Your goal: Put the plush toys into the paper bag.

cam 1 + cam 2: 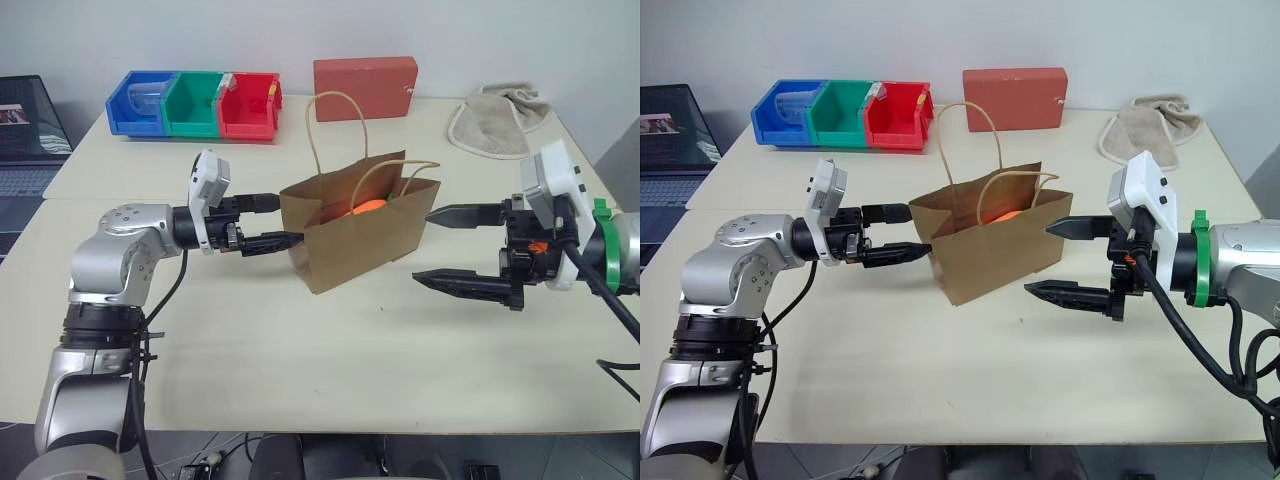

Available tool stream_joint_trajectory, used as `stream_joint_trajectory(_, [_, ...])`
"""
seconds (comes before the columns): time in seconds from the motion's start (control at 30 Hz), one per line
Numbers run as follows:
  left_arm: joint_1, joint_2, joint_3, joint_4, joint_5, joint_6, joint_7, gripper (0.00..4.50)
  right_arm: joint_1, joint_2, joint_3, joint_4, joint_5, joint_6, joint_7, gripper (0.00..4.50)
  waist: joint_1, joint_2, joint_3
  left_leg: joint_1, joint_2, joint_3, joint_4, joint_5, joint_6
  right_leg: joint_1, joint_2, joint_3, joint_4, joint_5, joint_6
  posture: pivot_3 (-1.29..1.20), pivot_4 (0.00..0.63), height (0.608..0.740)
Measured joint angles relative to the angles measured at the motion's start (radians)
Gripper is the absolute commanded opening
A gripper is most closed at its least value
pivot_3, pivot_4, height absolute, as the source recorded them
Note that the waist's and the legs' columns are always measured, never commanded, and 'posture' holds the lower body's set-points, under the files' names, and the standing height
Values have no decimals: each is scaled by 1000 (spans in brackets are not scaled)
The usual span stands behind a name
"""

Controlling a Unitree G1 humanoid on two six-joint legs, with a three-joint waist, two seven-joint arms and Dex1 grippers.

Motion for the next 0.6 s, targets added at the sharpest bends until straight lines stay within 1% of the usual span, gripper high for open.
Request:
stream_joint_trajectory(0.37, [17, 19, -3, -13, 4, 10, -18, 4453, 7, -2, 40, 1, -2, -27, -1, 4500, 0, 0, 0, 0, 0, 0, 0, 0, 0, 0, 0, 0, 0, 0, 0, 0, 150, 740])
stream_joint_trajectory(0.6, [44, -66, -17, -61, 9, 7, 57, 4453, 9, -1, 59, -1, -1, -43, -16, 4500, 1, 0, 0, 0, 0, 0, 0, 0, 0, 0, 0, 0, 0, 0, 0, 0, 150, 740])
